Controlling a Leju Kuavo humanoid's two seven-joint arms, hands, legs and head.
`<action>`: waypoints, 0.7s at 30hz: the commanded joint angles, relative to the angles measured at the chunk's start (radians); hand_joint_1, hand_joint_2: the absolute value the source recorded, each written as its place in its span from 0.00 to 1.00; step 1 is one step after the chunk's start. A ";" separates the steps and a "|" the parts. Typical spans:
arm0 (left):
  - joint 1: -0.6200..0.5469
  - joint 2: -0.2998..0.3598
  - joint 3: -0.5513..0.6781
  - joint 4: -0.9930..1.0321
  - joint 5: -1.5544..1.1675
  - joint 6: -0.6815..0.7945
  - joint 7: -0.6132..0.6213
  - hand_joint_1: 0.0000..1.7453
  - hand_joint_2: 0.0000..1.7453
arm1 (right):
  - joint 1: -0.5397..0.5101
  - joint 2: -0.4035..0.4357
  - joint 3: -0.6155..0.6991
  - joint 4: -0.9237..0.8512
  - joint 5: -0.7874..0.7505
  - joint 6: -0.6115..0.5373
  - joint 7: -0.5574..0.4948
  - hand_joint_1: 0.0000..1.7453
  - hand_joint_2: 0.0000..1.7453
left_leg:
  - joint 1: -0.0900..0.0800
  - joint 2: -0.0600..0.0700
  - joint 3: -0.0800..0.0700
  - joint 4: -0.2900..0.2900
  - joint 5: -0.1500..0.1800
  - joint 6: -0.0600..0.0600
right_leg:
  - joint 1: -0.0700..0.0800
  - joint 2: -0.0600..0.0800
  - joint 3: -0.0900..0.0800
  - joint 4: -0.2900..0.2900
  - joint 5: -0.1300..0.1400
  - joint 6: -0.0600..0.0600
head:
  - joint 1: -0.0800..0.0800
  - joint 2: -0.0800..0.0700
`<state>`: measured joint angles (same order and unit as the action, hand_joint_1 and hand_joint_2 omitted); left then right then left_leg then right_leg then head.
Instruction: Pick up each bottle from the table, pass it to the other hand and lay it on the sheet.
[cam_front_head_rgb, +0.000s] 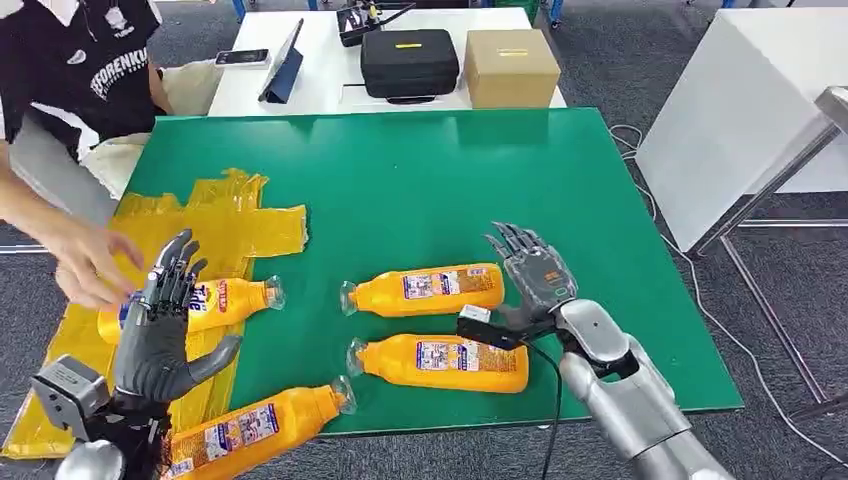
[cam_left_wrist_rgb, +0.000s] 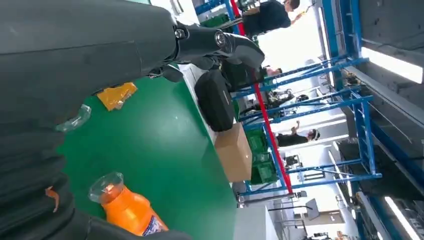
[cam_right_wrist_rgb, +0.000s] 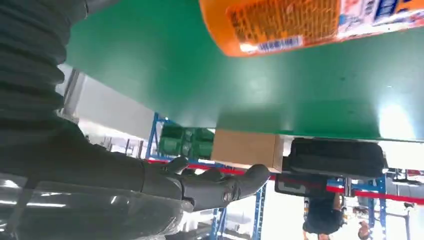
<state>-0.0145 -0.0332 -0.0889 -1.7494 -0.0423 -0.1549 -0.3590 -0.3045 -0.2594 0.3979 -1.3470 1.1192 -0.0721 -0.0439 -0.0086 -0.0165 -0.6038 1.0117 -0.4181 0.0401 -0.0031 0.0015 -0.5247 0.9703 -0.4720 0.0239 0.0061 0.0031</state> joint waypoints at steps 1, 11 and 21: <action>-0.018 -0.003 0.014 0.070 0.000 0.002 0.000 0.00 1.00 | -0.092 -0.022 0.074 0.119 0.001 0.010 -0.005 0.00 1.00 | 0.000 0.003 0.004 -0.002 -0.001 -0.003 | 0.000 0.002 0.004 -0.002 0.000 0.000 | 0.000 0.000; -0.048 -0.007 0.019 0.091 0.016 0.030 0.018 0.00 1.00 | -0.230 0.058 0.170 0.288 -0.005 0.054 -0.017 0.00 1.00 | 0.000 0.007 0.004 -0.002 -0.001 -0.003 | 0.001 0.005 0.003 -0.002 0.001 -0.001 | 0.000 0.000; -0.028 -0.010 0.020 0.068 0.016 0.028 0.016 0.00 1.00 | -0.212 0.107 0.195 0.324 -0.016 0.046 -0.009 0.00 1.00 | 0.000 0.002 0.003 -0.001 0.000 -0.001 | 0.000 0.002 0.002 -0.001 0.000 0.000 | 0.000 0.000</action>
<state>-0.0264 -0.0359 -0.0885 -1.7197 -0.0275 -0.1266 -0.3471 -0.4541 -0.2090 0.5261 -1.1494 1.1074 -0.0320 -0.0565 -0.0087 -0.0164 -0.6042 1.0117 -0.4175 0.0406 -0.0029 0.0016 -0.5248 0.9706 -0.4719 0.0238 0.0061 0.0031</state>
